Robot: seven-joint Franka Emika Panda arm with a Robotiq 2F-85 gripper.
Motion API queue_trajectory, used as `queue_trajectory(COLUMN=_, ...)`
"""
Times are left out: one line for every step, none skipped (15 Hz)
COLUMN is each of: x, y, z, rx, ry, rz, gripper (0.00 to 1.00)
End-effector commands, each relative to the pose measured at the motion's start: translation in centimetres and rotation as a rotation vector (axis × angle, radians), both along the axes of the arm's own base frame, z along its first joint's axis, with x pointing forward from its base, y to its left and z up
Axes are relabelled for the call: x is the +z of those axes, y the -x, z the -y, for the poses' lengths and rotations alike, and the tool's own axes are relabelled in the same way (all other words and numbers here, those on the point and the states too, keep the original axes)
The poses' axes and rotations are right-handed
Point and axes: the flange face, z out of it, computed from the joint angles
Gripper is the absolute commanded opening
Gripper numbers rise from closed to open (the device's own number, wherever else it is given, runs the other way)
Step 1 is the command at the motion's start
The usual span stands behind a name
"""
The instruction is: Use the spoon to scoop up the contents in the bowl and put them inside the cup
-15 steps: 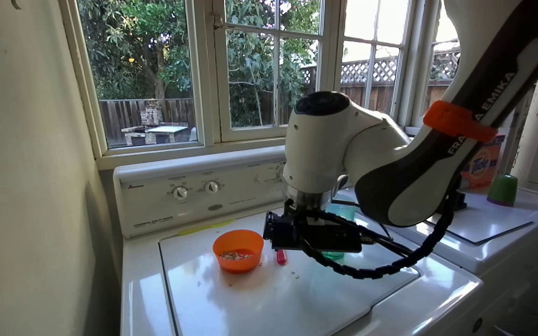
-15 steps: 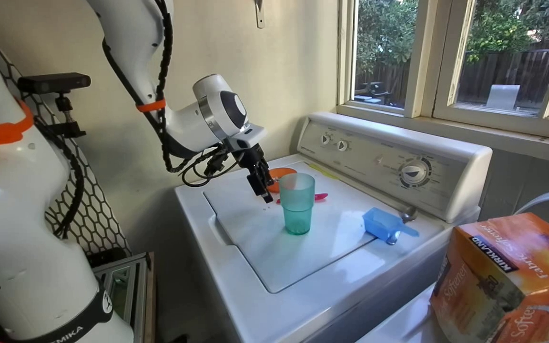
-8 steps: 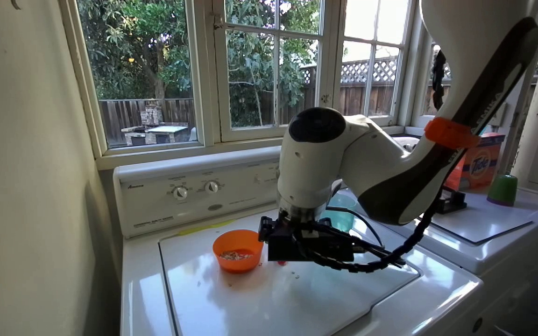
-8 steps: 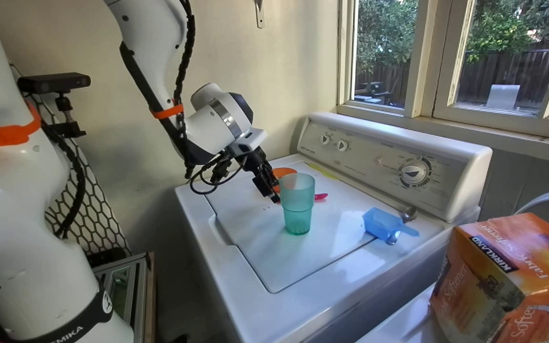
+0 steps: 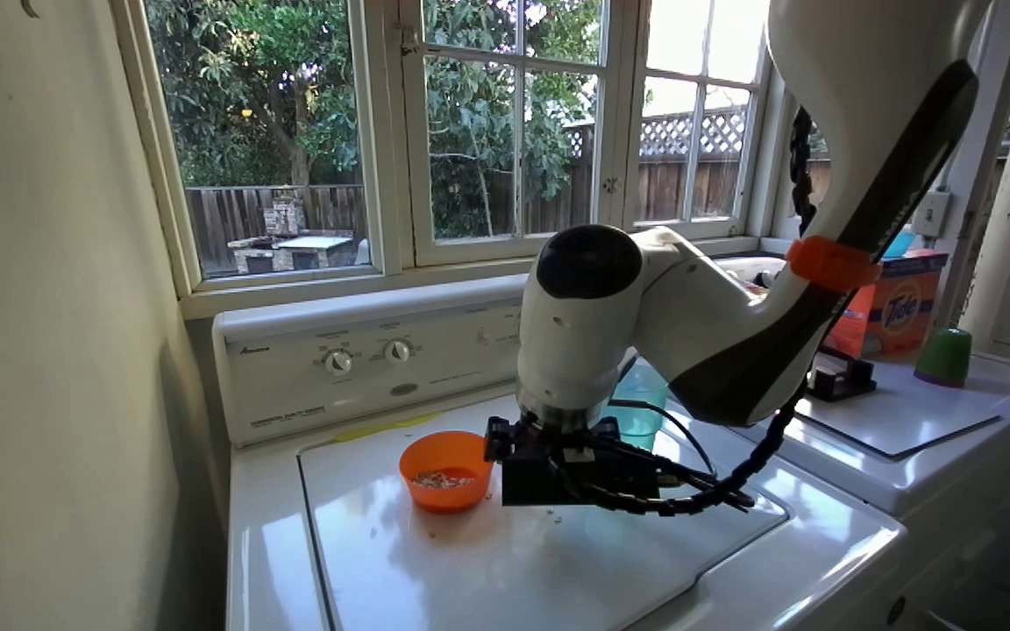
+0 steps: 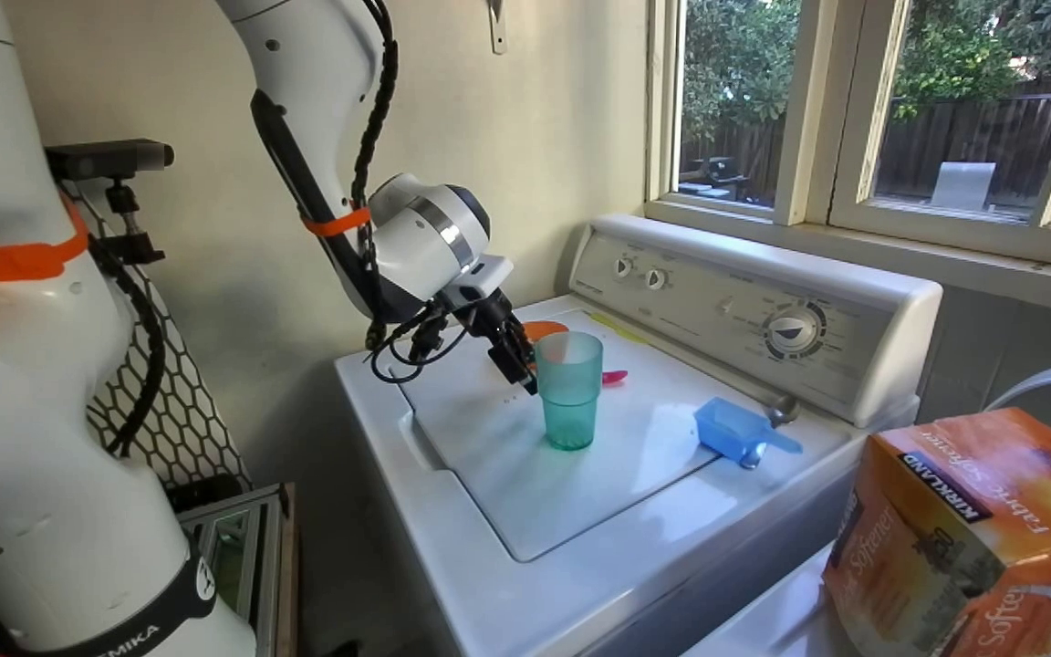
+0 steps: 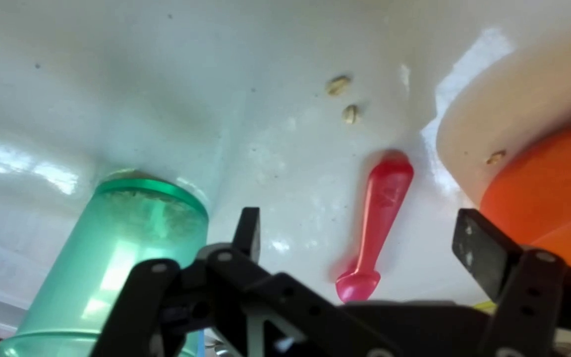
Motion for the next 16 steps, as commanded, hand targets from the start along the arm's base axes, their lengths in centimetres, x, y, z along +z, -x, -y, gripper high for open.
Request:
queue_trajectory(x=-0.1, y=-0.3, z=-0.2, rx=0.001, ry=-0.005, rz=0.027, gripper=1.0)
queue_trajectory(x=-0.1, y=-0.6, z=-0.2, rx=0.018, ry=-0.001, rz=0.048, gripper=1.0)
queue_trajectory(x=-0.2, y=-0.7, z=-0.3, rx=0.024, ry=-0.006, rz=0.055, gripper=1.0)
queue_trajectory(x=-0.3, y=-0.9, z=-0.3, rx=0.032, ry=-0.002, rz=0.072, gripper=1.0)
queue_trajectory(x=-0.5, y=-1.1, z=-0.3, rx=0.038, ry=0.0, rz=0.081, gripper=1.0)
queue_trajectory(x=-0.7, y=-1.2, z=-0.3, rx=0.043, ry=0.001, rz=0.089, gripper=1.0)
queue_trajectory(x=-0.9, y=-1.3, z=-0.3, rx=0.049, ry=0.001, rz=0.096, gripper=1.0)
queue_trajectory(x=-1.2, y=-1.4, z=-0.2, rx=0.055, ry=0.003, rz=0.103, gripper=0.97)
queue_trajectory(x=-1.6, y=-1.4, z=-0.1, rx=0.055, ry=0.005, rz=0.103, gripper=0.91)
queue_trajectory(x=-1.9, y=-1.5, z=-0.1, rx=0.055, ry=0.005, rz=0.107, gripper=0.72)
queue_trajectory(x=-2.2, y=-1.6, z=0.0, rx=0.057, ry=0.008, rz=0.114, gripper=0.71)
queue_trajectory(x=-2.6, y=-1.7, z=0.0, rx=0.053, ry=0.01, rz=0.115, gripper=0.64)
queue_trajectory(x=-2.7, y=-1.8, z=0.1, rx=0.05, ry=0.011, rz=0.121, gripper=0.53)
queue_trajectory(x=-3.0, y=-1.9, z=0.2, rx=0.049, ry=0.012, rz=0.123, gripper=0.46)
queue_trajectory(x=-3.2, y=-1.9, z=0.2, rx=0.049, ry=0.011, rz=0.124, gripper=0.4)
queue_trajectory(x=-3.4, y=-2.1, z=0.2, rx=0.045, ry=0.008, rz=0.124, gripper=0.31)
